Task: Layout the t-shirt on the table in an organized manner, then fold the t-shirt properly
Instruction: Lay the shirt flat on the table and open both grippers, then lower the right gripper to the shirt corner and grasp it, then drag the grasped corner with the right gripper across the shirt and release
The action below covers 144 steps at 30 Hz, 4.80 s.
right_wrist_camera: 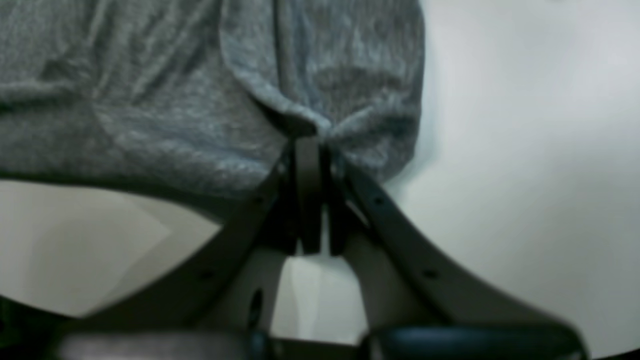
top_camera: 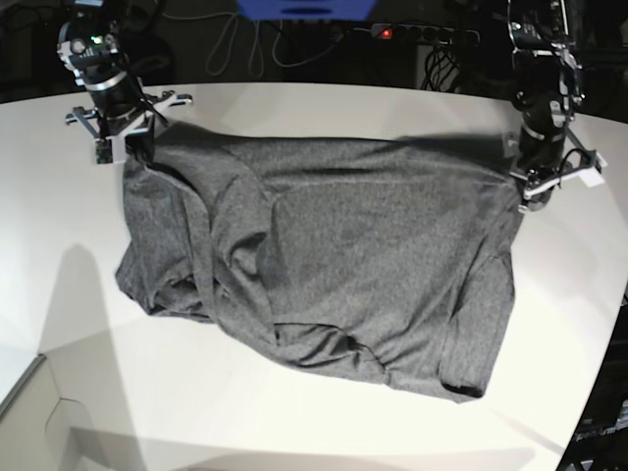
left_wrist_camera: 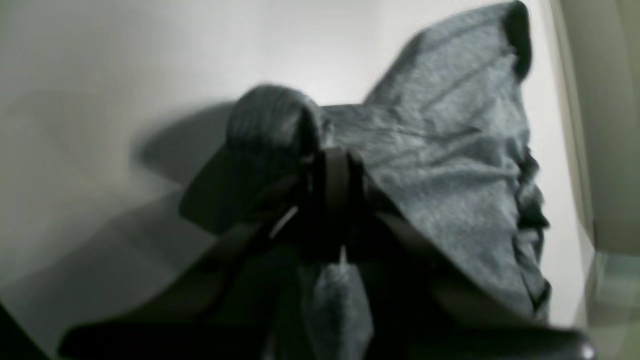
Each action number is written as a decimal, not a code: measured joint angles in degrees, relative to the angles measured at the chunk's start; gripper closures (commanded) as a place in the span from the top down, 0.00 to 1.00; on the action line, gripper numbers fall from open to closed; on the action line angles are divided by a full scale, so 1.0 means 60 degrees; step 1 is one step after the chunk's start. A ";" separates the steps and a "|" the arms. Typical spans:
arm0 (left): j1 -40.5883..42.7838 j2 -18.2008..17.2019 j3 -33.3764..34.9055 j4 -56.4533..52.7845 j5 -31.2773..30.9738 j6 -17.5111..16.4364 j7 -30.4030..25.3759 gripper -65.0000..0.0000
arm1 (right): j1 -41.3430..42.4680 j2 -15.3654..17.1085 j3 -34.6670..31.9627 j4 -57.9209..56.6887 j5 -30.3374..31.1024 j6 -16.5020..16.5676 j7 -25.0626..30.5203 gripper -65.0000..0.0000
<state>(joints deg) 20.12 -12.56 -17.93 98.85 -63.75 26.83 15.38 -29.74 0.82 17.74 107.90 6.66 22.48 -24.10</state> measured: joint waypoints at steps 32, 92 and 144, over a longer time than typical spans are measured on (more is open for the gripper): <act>-0.0368 0.0852 -0.4575 0.0102 -0.0801 -0.0259 0.5173 0.46 | 0.2160 0.0047 0.1082 0.0627 0.0000 0.0769 -0.0047 0.57; 0.0138 0.1322 -0.5508 -0.0280 -0.0914 -0.0266 0.5111 0.45 | 0.3643 0.0794 -0.6269 -0.0102 -0.0051 0.0758 0.0510 0.00; -0.5890 0.1752 0.2331 -0.5395 0.1953 -0.0073 0.3191 0.33 | 0.0867 0.1555 -0.1337 0.0036 -0.0036 0.0761 0.0477 0.50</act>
<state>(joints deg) -15.22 -2.04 -3.95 66.48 -52.03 26.39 34.52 -24.53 10.15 9.72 108.12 6.44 27.05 -21.23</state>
